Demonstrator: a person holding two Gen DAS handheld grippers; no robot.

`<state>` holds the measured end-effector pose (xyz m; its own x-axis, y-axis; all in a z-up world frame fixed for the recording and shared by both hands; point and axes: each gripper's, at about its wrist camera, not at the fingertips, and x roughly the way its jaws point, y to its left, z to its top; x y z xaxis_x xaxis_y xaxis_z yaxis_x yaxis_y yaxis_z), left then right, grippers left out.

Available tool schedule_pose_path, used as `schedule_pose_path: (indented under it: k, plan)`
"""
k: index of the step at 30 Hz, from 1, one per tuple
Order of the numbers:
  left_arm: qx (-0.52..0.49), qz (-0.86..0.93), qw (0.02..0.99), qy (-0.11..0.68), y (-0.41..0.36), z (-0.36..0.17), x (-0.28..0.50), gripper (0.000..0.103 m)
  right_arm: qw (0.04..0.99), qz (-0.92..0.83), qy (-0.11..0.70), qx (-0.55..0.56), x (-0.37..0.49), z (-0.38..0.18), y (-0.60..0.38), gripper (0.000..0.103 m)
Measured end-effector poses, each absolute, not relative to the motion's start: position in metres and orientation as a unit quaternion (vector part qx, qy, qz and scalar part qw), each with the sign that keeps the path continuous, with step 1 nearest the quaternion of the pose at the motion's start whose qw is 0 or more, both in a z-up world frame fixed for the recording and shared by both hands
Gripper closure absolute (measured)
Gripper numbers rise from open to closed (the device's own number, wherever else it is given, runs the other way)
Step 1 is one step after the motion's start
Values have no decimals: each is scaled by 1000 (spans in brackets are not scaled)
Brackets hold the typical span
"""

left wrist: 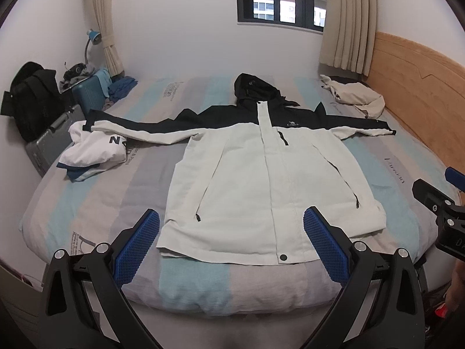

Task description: Fold large clothes

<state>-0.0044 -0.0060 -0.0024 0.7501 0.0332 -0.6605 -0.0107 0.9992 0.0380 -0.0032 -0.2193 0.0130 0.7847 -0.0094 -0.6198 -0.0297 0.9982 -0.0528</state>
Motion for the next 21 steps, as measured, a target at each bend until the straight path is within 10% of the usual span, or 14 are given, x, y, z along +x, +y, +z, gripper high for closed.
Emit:
schedule_pose_path:
  k: [21]
  plan:
    - [10,13,935,355,-2,-4,-2,6,944,7,327,-35,-7,11,-214,7]
